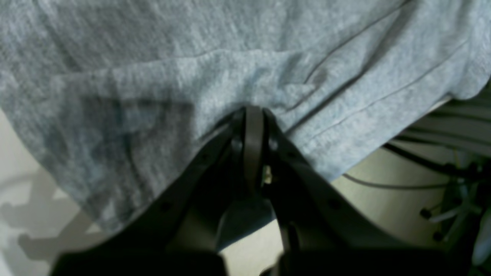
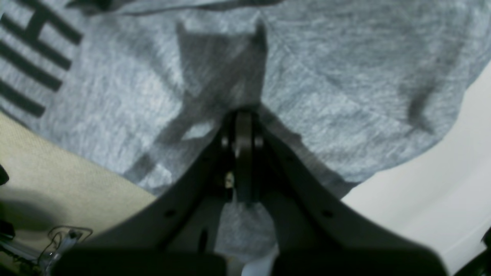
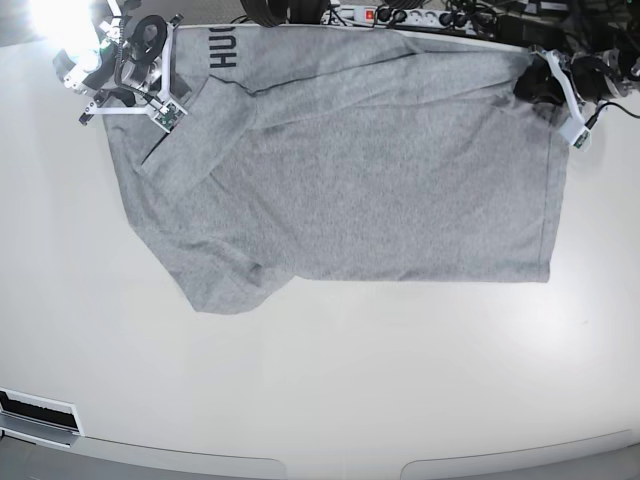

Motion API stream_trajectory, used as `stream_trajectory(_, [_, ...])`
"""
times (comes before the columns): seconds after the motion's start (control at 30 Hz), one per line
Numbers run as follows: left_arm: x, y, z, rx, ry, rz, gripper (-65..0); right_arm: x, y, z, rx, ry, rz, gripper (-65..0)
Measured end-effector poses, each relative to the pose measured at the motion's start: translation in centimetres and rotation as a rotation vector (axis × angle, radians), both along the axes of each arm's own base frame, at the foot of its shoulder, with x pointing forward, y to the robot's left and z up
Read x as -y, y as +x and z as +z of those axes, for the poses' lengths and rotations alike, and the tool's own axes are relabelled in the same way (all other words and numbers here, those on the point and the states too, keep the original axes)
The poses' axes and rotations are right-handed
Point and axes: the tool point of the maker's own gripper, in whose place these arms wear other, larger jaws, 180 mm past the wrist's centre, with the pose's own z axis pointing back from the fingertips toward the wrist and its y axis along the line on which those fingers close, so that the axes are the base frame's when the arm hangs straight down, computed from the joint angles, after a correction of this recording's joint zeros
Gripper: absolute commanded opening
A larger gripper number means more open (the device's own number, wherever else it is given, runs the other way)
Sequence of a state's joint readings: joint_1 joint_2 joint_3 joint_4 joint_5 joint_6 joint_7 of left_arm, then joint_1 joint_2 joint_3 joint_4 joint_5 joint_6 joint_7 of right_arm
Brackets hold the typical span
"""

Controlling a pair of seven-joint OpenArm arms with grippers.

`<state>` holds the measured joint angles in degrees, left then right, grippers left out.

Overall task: Layout the t-shirt on the table in an organized manner, then fold the t-shirt properly
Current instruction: 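Release the shirt and move both grippers to its hem corners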

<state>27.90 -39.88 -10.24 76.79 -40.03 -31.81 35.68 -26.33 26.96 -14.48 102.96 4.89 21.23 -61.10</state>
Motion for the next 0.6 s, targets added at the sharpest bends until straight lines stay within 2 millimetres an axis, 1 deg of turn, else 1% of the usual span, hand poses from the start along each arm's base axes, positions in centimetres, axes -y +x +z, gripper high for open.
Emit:
stream_trajectory(0.2, [-1.3,-0.7,0.4,-0.058,0.049,-0.046,-65.0,0.2,0.0,0.0,0.002,-0.008,-0.011,-65.0])
stream_trajectory(0.33, [-2.6,-0.6,1.1,-0.065,0.103,-0.094,-65.0,0.1,0.1,0.0,0.003,-0.008,-0.011,-65.0])
stream_trajectory(0.37, [-3.1,-0.5,1.3,-0.065,0.124,-0.106,-65.0,0.1,0.4,0.1,0.010,-0.008,-0.012,-64.8])
stream_trajectory(0.43, [-3.8,-0.1,1.9,-0.068,0.158,-0.111,-65.0,0.3,0.8,0.2,0.021,-0.016,-0.037,-56.9])
stream_trajectory(0.5, [-4.0,0.9,2.7,-0.038,0.160,-0.107,-65.0,0.6,1.3,0.4,0.028,-0.030,-0.057,-51.3])
stream_trajectory(0.6, [-3.6,2.2,4.0,-0.004,0.157,-0.128,-65.0,1.2,2.0,0.8,0.027,-0.064,-0.071,-50.0])
